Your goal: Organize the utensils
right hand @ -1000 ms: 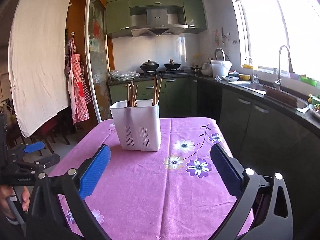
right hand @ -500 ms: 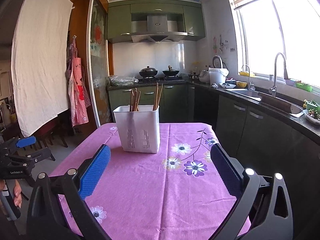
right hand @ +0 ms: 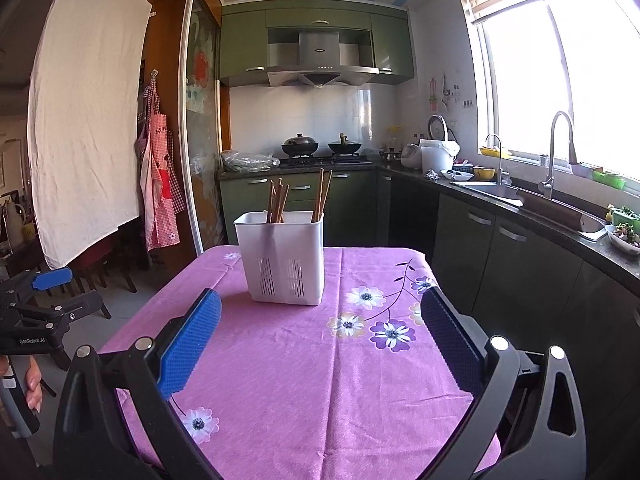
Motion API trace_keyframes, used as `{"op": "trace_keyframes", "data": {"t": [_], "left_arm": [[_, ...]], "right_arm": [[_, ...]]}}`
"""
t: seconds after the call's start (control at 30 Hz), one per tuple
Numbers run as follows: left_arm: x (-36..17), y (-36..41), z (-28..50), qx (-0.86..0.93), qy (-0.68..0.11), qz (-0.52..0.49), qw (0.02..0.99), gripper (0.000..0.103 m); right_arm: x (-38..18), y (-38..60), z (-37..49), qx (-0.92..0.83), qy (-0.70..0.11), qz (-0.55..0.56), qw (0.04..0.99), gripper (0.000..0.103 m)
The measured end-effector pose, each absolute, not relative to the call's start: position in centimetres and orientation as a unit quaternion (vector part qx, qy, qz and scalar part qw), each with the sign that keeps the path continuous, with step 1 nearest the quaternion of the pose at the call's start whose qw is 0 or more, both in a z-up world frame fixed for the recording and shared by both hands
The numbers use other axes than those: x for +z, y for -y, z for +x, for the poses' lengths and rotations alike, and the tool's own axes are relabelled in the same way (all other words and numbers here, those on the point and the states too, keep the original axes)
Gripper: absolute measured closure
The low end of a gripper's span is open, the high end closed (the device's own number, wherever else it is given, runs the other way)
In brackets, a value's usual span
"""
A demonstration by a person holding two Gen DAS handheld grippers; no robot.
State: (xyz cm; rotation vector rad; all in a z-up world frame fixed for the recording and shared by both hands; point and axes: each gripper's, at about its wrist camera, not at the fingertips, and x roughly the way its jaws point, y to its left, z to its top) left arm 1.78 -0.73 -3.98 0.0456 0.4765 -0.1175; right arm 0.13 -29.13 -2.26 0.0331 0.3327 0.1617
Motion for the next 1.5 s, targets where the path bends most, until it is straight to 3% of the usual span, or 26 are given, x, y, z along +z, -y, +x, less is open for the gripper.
{"op": "trace_keyframes", "data": {"t": [1.5], "left_arm": [[-3.5, 1.0, 2.0, -0.039, -0.248, 0.027, 0.968, 0.007]], "right_arm": [[-2.6, 29.1, 1.1, 0.09, -0.181, 0.019, 0.979, 0.004]]}}
